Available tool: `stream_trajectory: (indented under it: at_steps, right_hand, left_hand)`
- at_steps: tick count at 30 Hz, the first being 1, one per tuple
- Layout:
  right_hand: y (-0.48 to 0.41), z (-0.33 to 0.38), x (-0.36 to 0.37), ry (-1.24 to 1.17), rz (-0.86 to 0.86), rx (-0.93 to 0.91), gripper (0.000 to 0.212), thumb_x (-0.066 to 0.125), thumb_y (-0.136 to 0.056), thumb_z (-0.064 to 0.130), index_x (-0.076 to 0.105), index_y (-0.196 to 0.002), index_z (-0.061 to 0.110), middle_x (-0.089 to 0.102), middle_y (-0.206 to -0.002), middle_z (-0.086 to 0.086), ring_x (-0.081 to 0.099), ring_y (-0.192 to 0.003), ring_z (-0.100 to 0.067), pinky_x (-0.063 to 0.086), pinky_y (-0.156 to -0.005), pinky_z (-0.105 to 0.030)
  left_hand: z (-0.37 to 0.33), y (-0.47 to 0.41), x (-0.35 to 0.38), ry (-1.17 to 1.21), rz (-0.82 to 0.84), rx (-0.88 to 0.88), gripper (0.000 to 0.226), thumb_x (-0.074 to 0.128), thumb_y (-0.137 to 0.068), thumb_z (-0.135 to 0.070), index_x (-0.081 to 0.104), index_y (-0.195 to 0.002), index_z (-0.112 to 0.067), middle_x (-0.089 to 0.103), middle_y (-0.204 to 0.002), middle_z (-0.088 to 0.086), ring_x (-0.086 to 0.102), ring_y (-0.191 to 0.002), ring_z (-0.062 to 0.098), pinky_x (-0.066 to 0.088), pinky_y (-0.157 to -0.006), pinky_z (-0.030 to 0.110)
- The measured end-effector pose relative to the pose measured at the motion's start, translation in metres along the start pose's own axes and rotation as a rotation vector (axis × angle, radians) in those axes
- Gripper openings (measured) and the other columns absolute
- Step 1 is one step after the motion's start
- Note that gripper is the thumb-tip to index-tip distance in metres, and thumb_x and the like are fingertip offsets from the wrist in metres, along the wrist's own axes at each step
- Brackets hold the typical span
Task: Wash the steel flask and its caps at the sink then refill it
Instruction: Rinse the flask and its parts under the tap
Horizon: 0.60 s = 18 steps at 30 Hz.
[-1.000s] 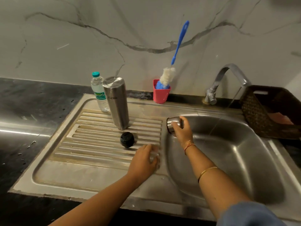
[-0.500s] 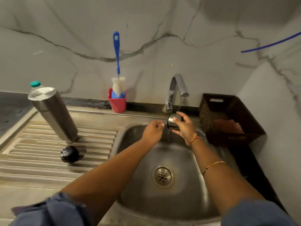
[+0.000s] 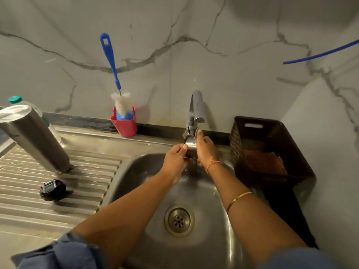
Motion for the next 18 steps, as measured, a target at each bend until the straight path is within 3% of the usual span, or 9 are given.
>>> stream_trajectory:
  at_steps: [2, 5, 8, 11, 15, 18]
  right_hand:
    - [0.003, 0.004, 0.001, 0.153, 0.002, -0.013, 0.051, 0.02, -0.096, 0.057, 0.049, -0.105, 0.016, 0.055, -0.082, -0.005, 0.057, -0.079, -0.024, 0.044, -0.067, -0.032]
    - [0.019, 0.038, 0.003, 0.571, -0.109, -0.469, 0.049, 0.027, -0.097, 0.051, 0.045, -0.125, 0.014, 0.056, -0.108, -0.013, 0.058, -0.095, -0.029, 0.043, -0.067, -0.032]
    - [0.025, 0.045, 0.029, 0.879, 0.044, -0.781, 0.044, 0.029, -0.1, 0.038, 0.04, -0.139, 0.022, 0.035, -0.145, -0.013, 0.038, -0.126, -0.034, 0.04, -0.096, -0.041]
    - [0.013, 0.035, 0.034, 0.712, 0.176, -0.695, 0.044, 0.034, -0.1, 0.035, 0.036, -0.143, 0.027, 0.028, -0.151, -0.007, 0.033, -0.133, -0.033, 0.037, -0.106, -0.042]
    - [0.0, 0.014, 0.031, 0.073, 0.233, -0.234, 0.055, 0.049, -0.095, 0.04, 0.029, -0.144, 0.026, 0.047, -0.135, -0.011, 0.048, -0.122, -0.029, 0.041, -0.098, -0.036]
    - [0.01, 0.024, 0.033, 0.307, 0.138, -0.362, 0.055, 0.042, -0.098, 0.034, 0.02, -0.149, 0.029, 0.03, -0.147, -0.014, 0.038, -0.131, -0.031, 0.036, -0.106, -0.039]
  left_hand:
    - [0.008, -0.001, -0.002, 0.138, -0.038, -0.086, 0.024, 0.038, -0.102, -0.016, 0.059, -0.102, -0.004, 0.063, -0.101, 0.015, 0.061, -0.093, 0.024, 0.054, -0.081, 0.033]
    - [0.018, -0.002, -0.001, 0.4, -0.077, -0.235, 0.03, 0.039, -0.102, -0.019, 0.057, -0.116, 0.0, 0.065, -0.103, 0.016, 0.065, -0.085, 0.021, 0.059, -0.065, 0.03]
    - [0.019, -0.002, -0.001, 0.406, -0.093, -0.282, 0.027, 0.038, -0.102, -0.017, 0.059, -0.109, -0.002, 0.065, -0.095, 0.014, 0.065, -0.079, 0.019, 0.058, -0.06, 0.028]
    - [0.02, -0.004, -0.005, 0.405, -0.115, -0.272, 0.026, 0.04, -0.102, -0.018, 0.06, -0.107, -0.002, 0.065, -0.094, 0.013, 0.065, -0.082, 0.02, 0.058, -0.068, 0.03]
    - [0.02, -0.009, -0.011, 0.469, -0.19, -0.245, 0.024, 0.044, -0.1, -0.019, 0.059, -0.102, 0.0, 0.065, -0.102, 0.017, 0.066, -0.085, 0.023, 0.056, -0.07, 0.036]
    - [0.021, -0.009, -0.01, 0.456, -0.195, -0.258, 0.024, 0.043, -0.101, -0.021, 0.059, -0.1, -0.002, 0.066, -0.098, 0.015, 0.065, -0.084, 0.021, 0.057, -0.073, 0.032]
Point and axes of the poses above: each hand's wrist, its own y-axis away from the middle knuckle, its own x-axis out of the palm, z = x × y, the point moved 9 cm from there along -y, towards the middle knuckle
